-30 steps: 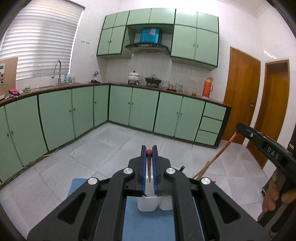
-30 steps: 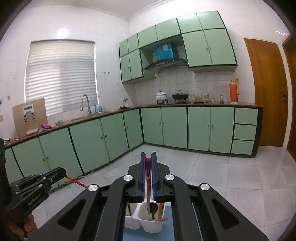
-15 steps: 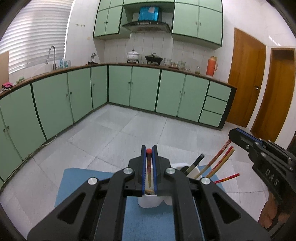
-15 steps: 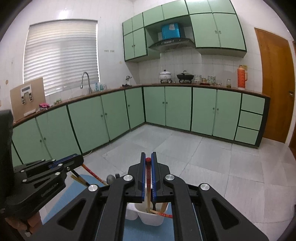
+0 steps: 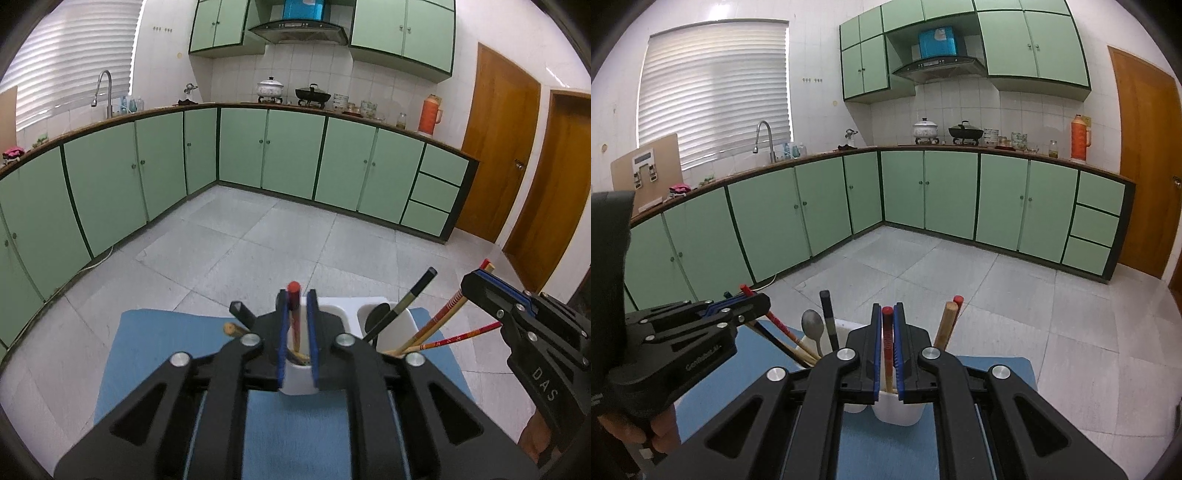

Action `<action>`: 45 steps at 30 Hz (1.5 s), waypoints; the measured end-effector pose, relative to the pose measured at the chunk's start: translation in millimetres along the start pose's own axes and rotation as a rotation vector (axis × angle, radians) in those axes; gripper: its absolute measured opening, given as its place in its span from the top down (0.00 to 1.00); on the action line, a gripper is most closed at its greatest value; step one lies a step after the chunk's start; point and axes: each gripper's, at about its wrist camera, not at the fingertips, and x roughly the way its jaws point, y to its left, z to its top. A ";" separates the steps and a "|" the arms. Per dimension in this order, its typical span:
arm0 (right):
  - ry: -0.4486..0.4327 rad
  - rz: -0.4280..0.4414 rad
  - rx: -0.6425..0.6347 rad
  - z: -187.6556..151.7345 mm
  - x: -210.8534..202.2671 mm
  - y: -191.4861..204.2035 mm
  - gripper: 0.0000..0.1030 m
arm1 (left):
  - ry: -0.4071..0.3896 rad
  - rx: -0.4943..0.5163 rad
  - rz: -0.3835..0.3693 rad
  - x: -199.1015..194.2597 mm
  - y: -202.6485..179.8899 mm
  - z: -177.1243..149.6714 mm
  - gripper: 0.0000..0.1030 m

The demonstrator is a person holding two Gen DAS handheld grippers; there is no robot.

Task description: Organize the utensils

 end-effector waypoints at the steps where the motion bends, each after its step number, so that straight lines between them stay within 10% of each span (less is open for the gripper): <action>1: -0.003 0.001 -0.001 -0.8 -3.3 -0.4 0.89 | -0.005 0.000 -0.002 -3.2 -0.4 -0.4 0.80; 24: -0.139 -0.026 0.128 -45.5 -122.6 -21.8 0.23 | -0.123 0.001 0.016 -110.1 -5.3 -54.3 0.15; 32: -0.130 -0.011 0.123 -65.2 -162.6 -9.6 0.06 | -0.147 0.024 0.018 -153.2 -9.3 -81.0 0.08; 45: -0.148 -0.010 0.073 -75.8 -216.6 18.7 0.06 | -0.212 0.090 0.024 -220.9 -26.1 -103.5 0.06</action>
